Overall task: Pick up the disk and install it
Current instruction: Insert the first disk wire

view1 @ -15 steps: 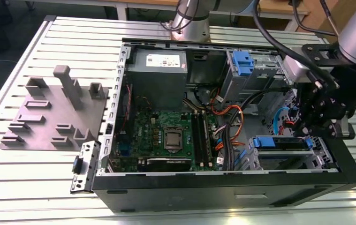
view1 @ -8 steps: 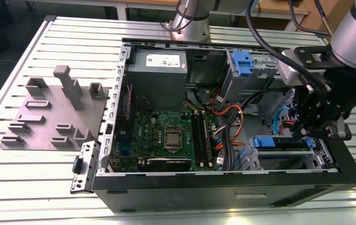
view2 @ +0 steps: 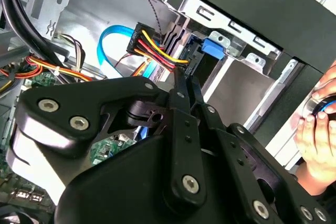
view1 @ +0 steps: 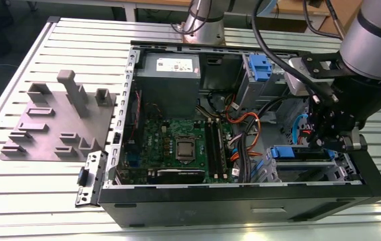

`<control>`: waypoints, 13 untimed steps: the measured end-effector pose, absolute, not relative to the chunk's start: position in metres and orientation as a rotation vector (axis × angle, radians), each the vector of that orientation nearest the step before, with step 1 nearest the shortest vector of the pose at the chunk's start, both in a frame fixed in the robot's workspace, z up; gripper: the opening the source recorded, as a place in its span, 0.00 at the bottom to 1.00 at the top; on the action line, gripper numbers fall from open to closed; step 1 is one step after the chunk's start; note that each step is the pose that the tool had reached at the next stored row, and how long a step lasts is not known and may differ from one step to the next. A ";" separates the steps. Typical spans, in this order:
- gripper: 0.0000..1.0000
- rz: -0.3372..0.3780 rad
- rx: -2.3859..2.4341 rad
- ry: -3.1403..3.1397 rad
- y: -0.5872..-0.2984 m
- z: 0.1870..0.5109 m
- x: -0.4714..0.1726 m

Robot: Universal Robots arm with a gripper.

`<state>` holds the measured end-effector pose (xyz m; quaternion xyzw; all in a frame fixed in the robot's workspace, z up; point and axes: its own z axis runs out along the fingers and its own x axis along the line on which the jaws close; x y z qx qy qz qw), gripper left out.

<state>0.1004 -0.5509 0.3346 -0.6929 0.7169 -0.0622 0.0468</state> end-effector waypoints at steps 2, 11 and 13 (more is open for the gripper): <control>0.16 -0.191 -2.114 2.187 -0.551 0.335 0.100; 0.16 -0.192 -2.113 2.186 -0.551 0.334 0.100; 0.16 -0.192 -2.112 2.185 -0.552 0.334 0.100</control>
